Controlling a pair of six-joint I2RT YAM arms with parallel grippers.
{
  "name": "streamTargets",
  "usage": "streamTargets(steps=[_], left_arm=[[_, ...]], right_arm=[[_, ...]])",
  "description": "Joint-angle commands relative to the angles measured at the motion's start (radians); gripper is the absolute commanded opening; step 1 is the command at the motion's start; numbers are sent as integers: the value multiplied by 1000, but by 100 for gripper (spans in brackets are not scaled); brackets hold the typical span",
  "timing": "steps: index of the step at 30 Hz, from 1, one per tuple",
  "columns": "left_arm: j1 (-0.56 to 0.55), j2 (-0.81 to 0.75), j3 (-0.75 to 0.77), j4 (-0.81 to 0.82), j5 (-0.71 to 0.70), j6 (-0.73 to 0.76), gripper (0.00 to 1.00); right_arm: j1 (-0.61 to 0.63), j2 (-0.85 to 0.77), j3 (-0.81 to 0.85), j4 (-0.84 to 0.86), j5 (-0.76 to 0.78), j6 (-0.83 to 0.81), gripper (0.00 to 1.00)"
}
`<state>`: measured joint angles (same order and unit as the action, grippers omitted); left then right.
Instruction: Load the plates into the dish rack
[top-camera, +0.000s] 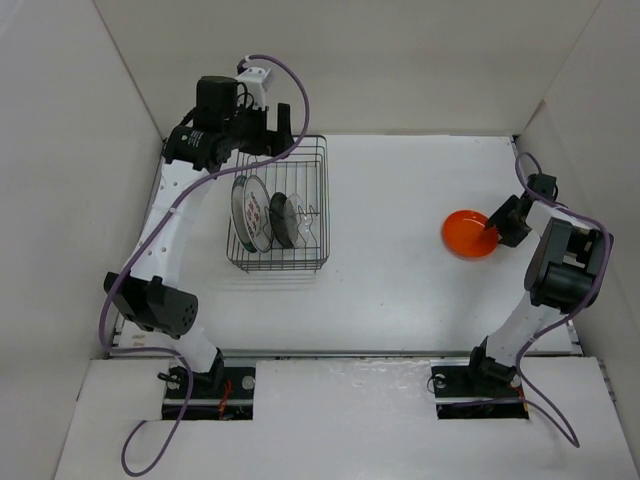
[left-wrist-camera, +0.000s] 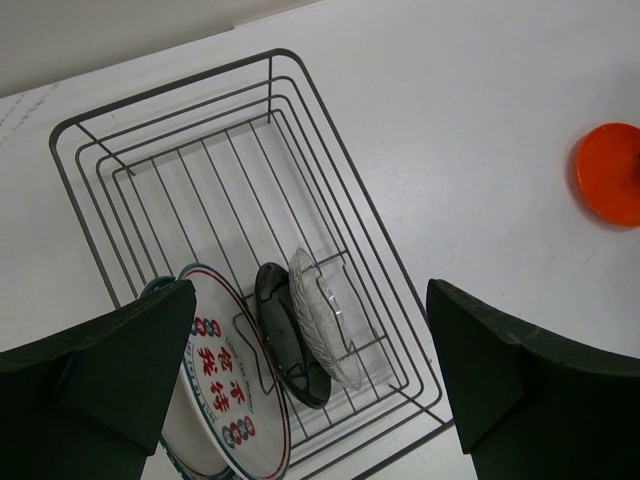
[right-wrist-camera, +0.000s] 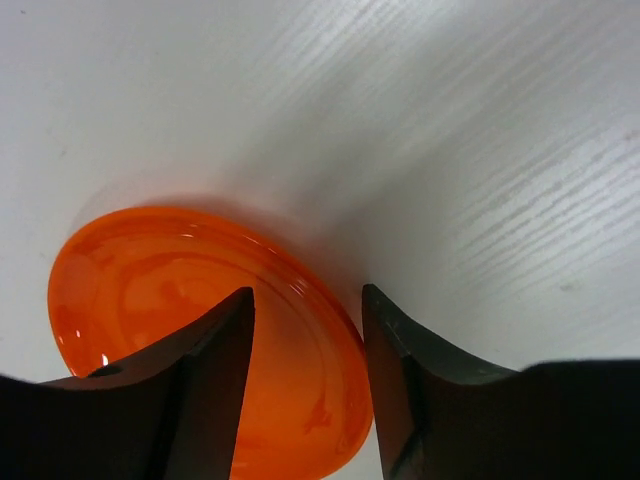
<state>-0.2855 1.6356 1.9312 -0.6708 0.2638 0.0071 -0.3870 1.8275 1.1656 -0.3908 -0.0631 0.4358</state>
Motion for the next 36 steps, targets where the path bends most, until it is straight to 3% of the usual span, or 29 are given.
streamTargets(steps=[1, 3, 4, 7, 12, 17, 23, 27, 36], left_arm=[[8, 19, 60, -5, 20, 4, 99], [8, 35, 84, -21, 20, 4, 99], [8, 47, 106, -33, 20, 4, 99], [8, 58, 162, -67, 11, -19, 99], [8, 17, 132, -73, 9, -10, 99], [8, -16, 83, -64, -11, 8, 99], [8, -13, 68, -42, 32, 17, 99], [8, 9, 109, -42, 181, 47, 99], [-37, 125, 187, 43, 524, 117, 99]], right_arm=[[-7, -27, -15, -46, 37, -14, 51], [-7, -48, -29, -56, 22, -25, 48], [-7, -48, -38, -56, 22, -25, 40], [2, -48, -38, -82, 34, -35, 32], [23, -57, -38, -95, 75, -35, 0], [42, -68, -47, -83, 97, -35, 0], [52, -172, -101, 15, -56, -14, 0], [124, -322, -176, 150, -141, -3, 0], [333, -605, -253, 305, -124, -3, 0]])
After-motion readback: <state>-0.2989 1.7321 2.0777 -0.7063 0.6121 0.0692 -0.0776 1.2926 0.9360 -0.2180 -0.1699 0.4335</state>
